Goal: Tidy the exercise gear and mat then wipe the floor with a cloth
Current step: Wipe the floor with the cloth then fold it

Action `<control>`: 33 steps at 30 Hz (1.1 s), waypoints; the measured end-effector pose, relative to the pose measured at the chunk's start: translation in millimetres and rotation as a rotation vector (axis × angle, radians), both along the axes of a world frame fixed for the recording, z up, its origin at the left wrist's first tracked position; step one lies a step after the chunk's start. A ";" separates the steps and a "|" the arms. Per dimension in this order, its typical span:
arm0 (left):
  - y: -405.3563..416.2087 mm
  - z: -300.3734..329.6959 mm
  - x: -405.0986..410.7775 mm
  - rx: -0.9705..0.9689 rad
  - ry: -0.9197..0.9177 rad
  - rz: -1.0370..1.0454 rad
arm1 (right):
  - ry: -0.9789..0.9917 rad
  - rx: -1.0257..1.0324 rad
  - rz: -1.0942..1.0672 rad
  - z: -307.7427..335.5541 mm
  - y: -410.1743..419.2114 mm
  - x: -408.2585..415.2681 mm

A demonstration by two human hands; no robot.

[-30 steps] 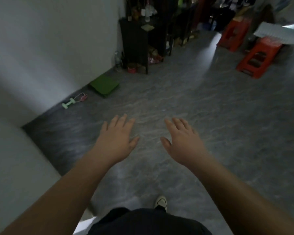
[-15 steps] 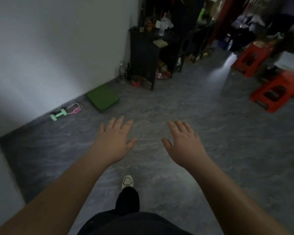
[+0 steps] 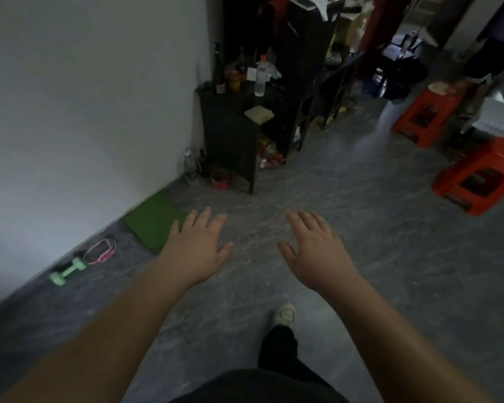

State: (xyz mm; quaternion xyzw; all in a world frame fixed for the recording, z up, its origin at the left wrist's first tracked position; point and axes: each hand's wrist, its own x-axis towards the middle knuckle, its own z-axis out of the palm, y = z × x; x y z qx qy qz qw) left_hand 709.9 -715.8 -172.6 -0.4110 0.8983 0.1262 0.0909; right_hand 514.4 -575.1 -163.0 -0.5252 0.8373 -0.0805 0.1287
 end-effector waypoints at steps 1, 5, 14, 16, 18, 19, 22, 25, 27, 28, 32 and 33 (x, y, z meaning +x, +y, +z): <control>-18.7 -3.5 -19.2 0.001 -0.001 0.003 | -0.003 -0.002 0.003 -4.5 -18.6 -18.2; -94.9 -15.0 -104.8 -0.005 -0.017 0.024 | -0.006 -0.009 0.015 -21.9 -93.4 -103.3; -252.9 -5.2 -257.2 -0.001 0.044 0.104 | 0.024 0.010 0.130 -14.0 -277.4 -277.4; -284.6 -8.1 -276.9 0.015 0.053 0.122 | 0.013 -0.006 0.151 -12.1 -318.2 -296.7; -318.8 -13.7 -296.0 0.036 0.051 0.134 | -0.003 -0.014 0.166 -12.9 -357.8 -314.1; -337.6 -17.0 -305.8 0.048 0.049 0.139 | -0.009 -0.014 0.177 -15.3 -377.7 -323.2; -399.7 -32.6 -333.6 0.066 0.060 0.140 | -0.022 -0.004 0.195 -31.1 -441.4 -350.8; -471.5 -51.5 -362.2 0.084 0.060 0.130 | -0.021 0.015 0.169 -52.2 -511.7 -377.3; -523.0 -64.1 -382.2 0.125 0.054 0.125 | -0.032 0.046 0.155 -66.5 -558.1 -393.3; -548.5 -70.1 -392.2 0.151 0.044 0.115 | -0.036 0.073 0.142 -72.6 -580.2 -401.2; -632.7 -91.9 -432.1 0.252 -0.014 0.051 | -0.061 0.169 0.101 -93.9 -654.8 -430.2; -650.4 -99.4 -442.6 0.279 -0.020 0.041 | -0.071 0.186 0.095 -101.2 -672.0 -438.6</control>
